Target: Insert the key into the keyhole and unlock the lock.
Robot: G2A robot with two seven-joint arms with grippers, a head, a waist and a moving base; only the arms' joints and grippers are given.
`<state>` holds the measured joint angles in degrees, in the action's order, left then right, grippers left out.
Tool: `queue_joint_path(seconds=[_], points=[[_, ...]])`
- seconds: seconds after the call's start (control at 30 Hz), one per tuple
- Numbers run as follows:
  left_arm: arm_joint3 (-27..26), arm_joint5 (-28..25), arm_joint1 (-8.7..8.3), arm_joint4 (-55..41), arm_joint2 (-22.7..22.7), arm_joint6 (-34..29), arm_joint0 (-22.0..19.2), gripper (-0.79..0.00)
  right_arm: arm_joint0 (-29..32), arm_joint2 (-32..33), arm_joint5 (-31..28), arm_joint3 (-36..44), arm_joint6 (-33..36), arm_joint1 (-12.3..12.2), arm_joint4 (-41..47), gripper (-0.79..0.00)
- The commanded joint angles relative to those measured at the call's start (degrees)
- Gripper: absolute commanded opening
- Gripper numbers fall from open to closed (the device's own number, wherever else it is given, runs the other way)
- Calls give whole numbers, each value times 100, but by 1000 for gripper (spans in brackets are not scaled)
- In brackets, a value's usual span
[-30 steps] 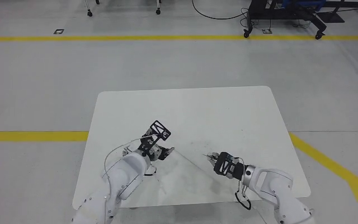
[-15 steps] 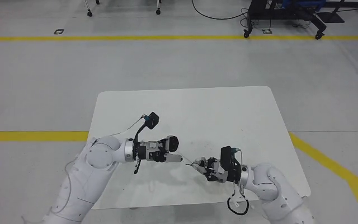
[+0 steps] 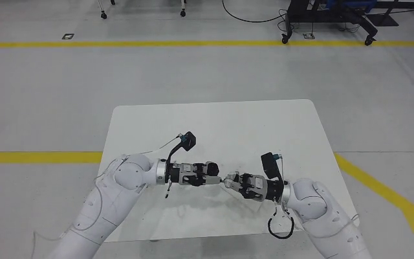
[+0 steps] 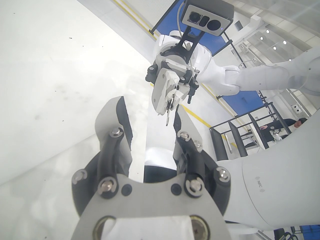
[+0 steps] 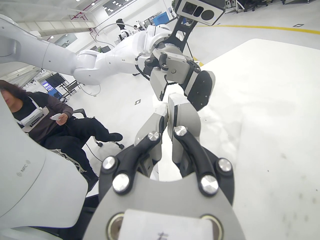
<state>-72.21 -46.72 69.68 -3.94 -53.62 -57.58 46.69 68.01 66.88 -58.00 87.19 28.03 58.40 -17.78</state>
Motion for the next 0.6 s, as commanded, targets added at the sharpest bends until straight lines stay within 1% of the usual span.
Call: queue_joint_path(seconds=[0.0,0.17,0.2,0.23,0.27,0.4,0.57], points=[[11,-54,-19,-17,86,55,-24,-409,-33,-28,0,-45,7,-13,23,-785],[130,-156,-70,-29,214,157,-104,-511,-97,-77,0,-170,-36,-35,-13,-785],[153,-172,-74,-1,225,174,-118,-563,-104,-114,0,-196,-52,-33,9,-785],[159,-190,-75,0,249,192,-122,-730,-129,-132,0,-240,-58,-34,16,-785],[167,-202,-75,3,270,203,-129,-785,-155,-136,0,-281,-88,-33,10,-785],[189,-228,-79,17,321,230,-167,-785,-201,-269,0,-308,-89,-32,118,-785],[191,-239,-86,-139,428,240,-212,-785,-240,-290,0,-345,-89,-61,151,-785]])
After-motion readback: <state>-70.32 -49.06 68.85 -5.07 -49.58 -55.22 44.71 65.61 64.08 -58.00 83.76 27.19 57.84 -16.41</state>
